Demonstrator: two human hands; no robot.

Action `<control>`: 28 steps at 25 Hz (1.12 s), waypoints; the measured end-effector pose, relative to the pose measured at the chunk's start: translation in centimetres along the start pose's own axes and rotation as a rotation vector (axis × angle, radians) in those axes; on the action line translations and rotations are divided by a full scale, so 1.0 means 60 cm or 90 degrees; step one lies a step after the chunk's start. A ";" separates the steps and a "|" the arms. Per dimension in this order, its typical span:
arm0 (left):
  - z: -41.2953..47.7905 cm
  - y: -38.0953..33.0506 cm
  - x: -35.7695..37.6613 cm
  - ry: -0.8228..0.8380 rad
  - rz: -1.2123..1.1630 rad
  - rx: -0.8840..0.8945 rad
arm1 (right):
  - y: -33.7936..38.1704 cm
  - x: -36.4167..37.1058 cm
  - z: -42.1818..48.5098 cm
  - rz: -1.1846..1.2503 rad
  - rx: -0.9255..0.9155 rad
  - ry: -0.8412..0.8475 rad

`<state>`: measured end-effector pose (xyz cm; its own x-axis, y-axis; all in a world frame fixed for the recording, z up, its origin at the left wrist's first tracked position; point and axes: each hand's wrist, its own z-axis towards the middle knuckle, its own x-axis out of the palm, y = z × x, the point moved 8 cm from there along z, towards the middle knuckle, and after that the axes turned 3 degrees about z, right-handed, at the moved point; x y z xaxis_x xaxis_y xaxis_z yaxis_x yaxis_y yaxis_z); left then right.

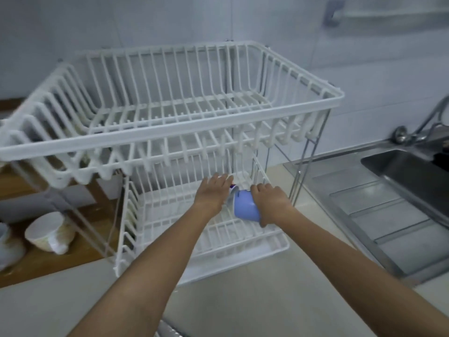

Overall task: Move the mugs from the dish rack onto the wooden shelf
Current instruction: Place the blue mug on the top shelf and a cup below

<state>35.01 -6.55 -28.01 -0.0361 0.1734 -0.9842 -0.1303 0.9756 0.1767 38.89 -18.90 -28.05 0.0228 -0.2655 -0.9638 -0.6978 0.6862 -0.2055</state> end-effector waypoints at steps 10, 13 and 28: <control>-0.008 0.081 0.028 -0.108 -0.111 -0.146 | 0.017 -0.017 0.005 0.103 -0.067 -0.060; -0.070 0.143 0.007 -0.162 -0.325 -0.264 | 0.038 -0.067 0.003 0.201 -0.096 -0.057; -0.510 0.233 -0.049 -0.322 -0.850 -0.253 | 0.199 -0.248 -0.195 0.475 -0.219 -0.077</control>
<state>2.97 2.46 -22.26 0.6556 -0.6922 -0.3019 -0.0473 0.3614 -0.9312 21.86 -14.69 -14.19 -0.4693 0.2654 -0.8422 -0.7400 0.4022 0.5391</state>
